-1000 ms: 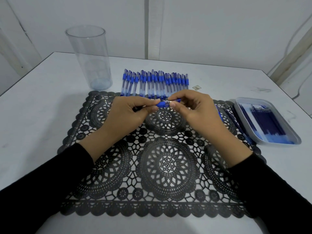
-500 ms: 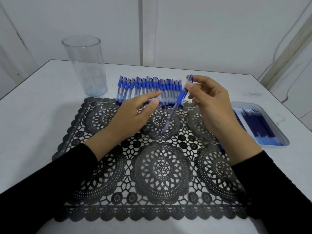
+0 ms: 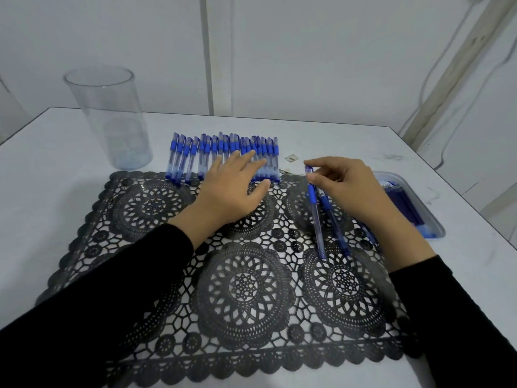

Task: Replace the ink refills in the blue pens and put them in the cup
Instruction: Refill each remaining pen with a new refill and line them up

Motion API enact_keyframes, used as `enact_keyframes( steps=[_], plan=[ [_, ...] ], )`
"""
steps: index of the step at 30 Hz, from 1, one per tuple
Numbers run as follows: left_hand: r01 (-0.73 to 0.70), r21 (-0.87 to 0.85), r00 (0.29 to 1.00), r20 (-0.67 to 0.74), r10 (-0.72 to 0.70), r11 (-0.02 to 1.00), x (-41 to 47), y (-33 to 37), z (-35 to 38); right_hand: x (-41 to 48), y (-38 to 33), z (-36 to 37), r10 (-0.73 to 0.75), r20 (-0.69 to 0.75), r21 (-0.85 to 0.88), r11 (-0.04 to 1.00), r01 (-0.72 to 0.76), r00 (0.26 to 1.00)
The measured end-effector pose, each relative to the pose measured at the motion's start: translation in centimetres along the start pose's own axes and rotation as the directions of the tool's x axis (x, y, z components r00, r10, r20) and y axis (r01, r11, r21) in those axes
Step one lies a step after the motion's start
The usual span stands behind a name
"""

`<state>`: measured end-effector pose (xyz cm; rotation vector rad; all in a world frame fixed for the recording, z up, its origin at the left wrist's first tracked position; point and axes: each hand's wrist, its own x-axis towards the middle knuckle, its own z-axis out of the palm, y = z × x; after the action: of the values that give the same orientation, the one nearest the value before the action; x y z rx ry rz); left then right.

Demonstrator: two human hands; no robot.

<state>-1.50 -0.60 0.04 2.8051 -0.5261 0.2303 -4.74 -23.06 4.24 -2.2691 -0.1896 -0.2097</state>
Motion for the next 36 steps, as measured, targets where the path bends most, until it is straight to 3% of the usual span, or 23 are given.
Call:
enact_keyframes(
  steps=[7,19,22,26,36],
  plan=[
    [0.040,0.077,0.997,0.059,-0.044,0.996,0.8,0.2,1.2,0.5,1.3,1.4,0.006,0.079,-0.211,0.977,0.011,0.997],
    [0.055,0.087,0.990,0.121,-0.066,0.995,0.8,0.3,0.8,0.7,2.0,2.1,0.012,0.151,-0.515,0.854,0.069,0.988],
    [0.052,0.088,0.990,0.123,-0.063,0.995,0.8,0.3,0.8,0.7,2.1,2.0,0.010,0.133,-0.502,0.863,0.059,0.991],
    [0.066,0.068,0.991,0.115,-0.074,0.995,1.3,0.2,0.7,1.6,1.4,2.2,-0.034,0.048,-0.362,0.931,0.049,0.998],
    [0.103,0.073,0.988,0.106,-0.110,0.992,4.0,-0.3,0.9,7.5,-0.5,4.9,0.032,-0.043,-0.258,0.965,-0.042,0.999]
  ],
)
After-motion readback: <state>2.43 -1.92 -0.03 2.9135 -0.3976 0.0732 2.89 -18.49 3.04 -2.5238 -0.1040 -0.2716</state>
